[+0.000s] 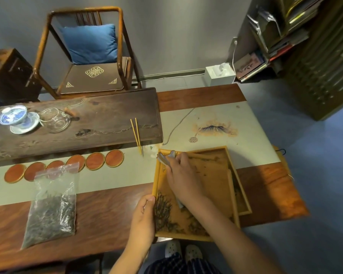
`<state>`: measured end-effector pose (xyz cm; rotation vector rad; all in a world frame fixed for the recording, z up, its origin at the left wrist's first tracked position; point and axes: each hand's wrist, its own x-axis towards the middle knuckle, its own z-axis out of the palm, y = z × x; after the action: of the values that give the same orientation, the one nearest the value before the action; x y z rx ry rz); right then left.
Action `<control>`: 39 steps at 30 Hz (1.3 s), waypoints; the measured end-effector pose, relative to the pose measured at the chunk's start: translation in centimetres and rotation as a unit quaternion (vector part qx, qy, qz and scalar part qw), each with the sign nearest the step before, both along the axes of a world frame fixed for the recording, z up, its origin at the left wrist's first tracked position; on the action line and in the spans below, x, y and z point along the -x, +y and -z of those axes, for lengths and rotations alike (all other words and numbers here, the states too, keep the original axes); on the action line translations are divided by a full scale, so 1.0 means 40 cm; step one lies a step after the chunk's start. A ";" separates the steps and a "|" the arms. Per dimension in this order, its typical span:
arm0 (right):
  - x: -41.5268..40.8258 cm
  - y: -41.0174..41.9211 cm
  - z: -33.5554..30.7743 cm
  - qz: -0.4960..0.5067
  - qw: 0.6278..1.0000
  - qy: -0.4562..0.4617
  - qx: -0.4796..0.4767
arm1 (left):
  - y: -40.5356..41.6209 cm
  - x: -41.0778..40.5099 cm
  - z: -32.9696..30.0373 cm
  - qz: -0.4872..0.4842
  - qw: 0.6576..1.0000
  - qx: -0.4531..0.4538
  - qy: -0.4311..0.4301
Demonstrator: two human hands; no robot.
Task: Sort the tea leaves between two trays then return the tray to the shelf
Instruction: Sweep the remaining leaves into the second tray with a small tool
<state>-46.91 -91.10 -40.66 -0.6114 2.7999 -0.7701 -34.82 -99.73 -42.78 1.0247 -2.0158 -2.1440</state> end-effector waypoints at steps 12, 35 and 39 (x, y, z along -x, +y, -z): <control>0.032 0.070 0.047 0.038 0.999 0.012 -0.026 | -0.025 -0.017 0.012 -0.026 0.998 0.038 -0.050; -0.038 -0.039 0.014 0.004 0.998 0.057 0.034 | -0.007 -0.033 -0.002 0.006 0.997 0.065 -0.038; -0.030 -0.031 0.030 0.008 0.998 0.056 0.017 | -0.003 -0.037 -0.007 0.002 0.997 0.061 -0.046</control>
<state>-45.70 -92.35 -41.85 -0.6573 2.9029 -0.8112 -33.34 -99.84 -42.48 1.1214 -2.1584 -1.9817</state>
